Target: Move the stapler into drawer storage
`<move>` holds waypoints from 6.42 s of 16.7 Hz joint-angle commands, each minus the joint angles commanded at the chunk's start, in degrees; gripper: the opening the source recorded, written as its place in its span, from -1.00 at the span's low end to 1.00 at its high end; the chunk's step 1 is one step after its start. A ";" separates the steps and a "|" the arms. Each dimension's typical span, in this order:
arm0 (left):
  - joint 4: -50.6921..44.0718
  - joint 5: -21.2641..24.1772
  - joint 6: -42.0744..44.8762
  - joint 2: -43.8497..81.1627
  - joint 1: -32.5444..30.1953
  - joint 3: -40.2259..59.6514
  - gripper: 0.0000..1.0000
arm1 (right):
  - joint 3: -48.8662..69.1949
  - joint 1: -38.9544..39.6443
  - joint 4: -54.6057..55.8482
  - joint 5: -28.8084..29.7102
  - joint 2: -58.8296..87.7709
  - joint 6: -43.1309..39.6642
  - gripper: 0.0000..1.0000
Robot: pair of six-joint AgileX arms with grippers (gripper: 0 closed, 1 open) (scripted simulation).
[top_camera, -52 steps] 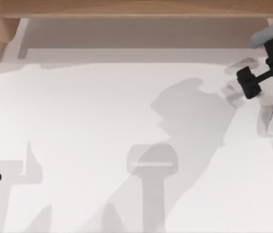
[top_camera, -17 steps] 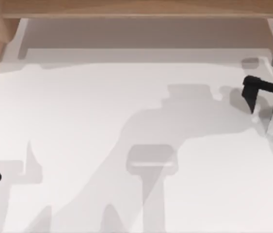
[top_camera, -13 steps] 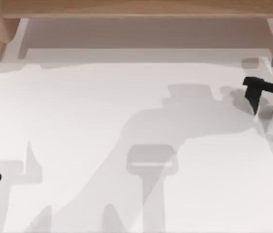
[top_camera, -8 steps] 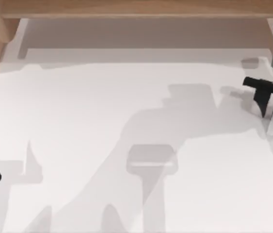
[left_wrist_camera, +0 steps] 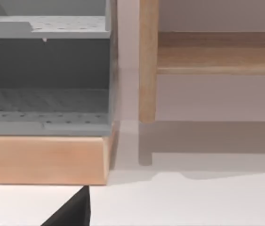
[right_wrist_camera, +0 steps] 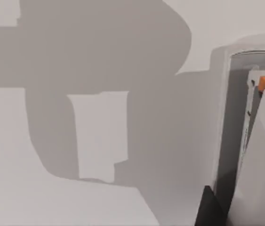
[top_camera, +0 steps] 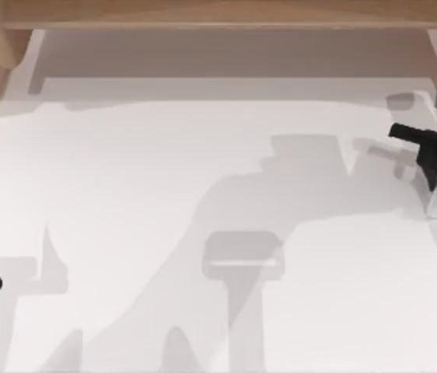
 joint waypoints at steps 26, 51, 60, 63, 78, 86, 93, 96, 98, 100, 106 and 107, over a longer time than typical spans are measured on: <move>0.00 0.00 0.00 0.00 0.00 0.00 1.00 | 3.45 0.30 -5.72 0.06 -2.20 0.06 -1.00; 0.00 0.00 0.00 0.00 0.00 0.00 1.00 | 53.15 -26.04 -29.41 0.04 23.84 -48.23 -1.00; 0.00 0.00 0.00 0.00 0.00 0.00 1.00 | 56.93 -26.87 -29.28 0.49 14.78 -44.28 -1.00; 0.00 0.00 0.00 0.00 0.00 0.00 1.00 | 57.94 -26.75 -30.34 1.95 12.09 -43.56 -1.00; 0.00 0.00 0.00 0.00 0.00 0.00 1.00 | 49.88 -26.02 -26.67 0.03 23.32 -48.21 -1.00; 0.00 0.00 0.00 0.00 0.00 0.00 1.00 | 49.88 -26.02 -26.67 0.03 23.32 -48.21 0.21; 0.00 0.00 0.00 0.00 0.00 0.00 1.00 | 49.88 -26.02 -26.67 0.03 23.32 -48.21 1.00; 0.00 0.00 0.00 0.00 0.00 0.00 1.00 | 49.88 -26.02 -26.67 0.03 23.32 -48.21 1.00; 0.00 0.00 0.00 0.00 0.00 0.00 1.00 | 49.88 -26.02 -26.67 0.03 23.32 -48.21 1.00; 0.00 0.00 0.00 0.00 0.00 0.00 1.00 | 49.90 -26.07 -26.66 0.03 23.32 -48.21 1.00; 0.00 0.00 0.00 0.00 0.00 0.00 1.00 | 42.38 -26.50 -19.97 -2.61 16.63 -50.00 1.00; 0.00 0.00 0.00 0.00 0.00 0.00 1.00 | 39.67 -26.73 -16.97 -3.78 14.33 -51.04 1.00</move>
